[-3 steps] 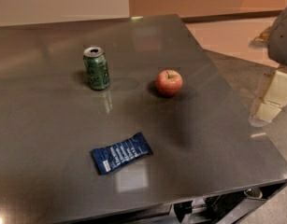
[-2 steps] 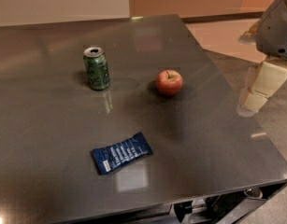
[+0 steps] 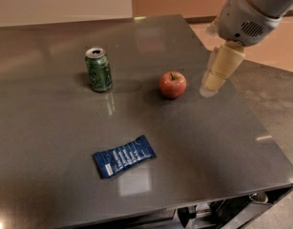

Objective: Pick green can

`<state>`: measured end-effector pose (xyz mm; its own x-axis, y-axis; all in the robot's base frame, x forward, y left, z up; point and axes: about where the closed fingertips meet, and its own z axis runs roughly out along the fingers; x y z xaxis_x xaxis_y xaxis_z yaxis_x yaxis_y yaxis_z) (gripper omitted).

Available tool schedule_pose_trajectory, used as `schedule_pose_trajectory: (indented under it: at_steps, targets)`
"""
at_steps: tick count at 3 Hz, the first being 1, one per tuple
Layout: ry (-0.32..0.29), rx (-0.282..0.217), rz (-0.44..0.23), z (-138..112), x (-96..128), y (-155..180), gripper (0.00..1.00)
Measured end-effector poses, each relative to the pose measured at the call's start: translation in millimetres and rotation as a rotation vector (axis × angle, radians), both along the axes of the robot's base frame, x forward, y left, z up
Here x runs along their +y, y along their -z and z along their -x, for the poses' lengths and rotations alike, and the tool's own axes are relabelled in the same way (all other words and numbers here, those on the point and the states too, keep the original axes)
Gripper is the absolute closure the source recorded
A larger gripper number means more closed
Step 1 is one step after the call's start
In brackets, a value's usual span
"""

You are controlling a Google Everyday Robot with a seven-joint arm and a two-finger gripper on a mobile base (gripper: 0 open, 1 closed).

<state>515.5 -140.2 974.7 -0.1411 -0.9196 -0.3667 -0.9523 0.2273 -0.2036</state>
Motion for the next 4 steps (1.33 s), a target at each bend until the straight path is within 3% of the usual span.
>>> schedule_pose_trajectory:
  at_steps: [1,4]
  targets:
    - [-0.023,-0.004,-0.078,-29,39,7,0.00]
    - [0.032,-0.020,-0.208,-120,131,46,0.00]
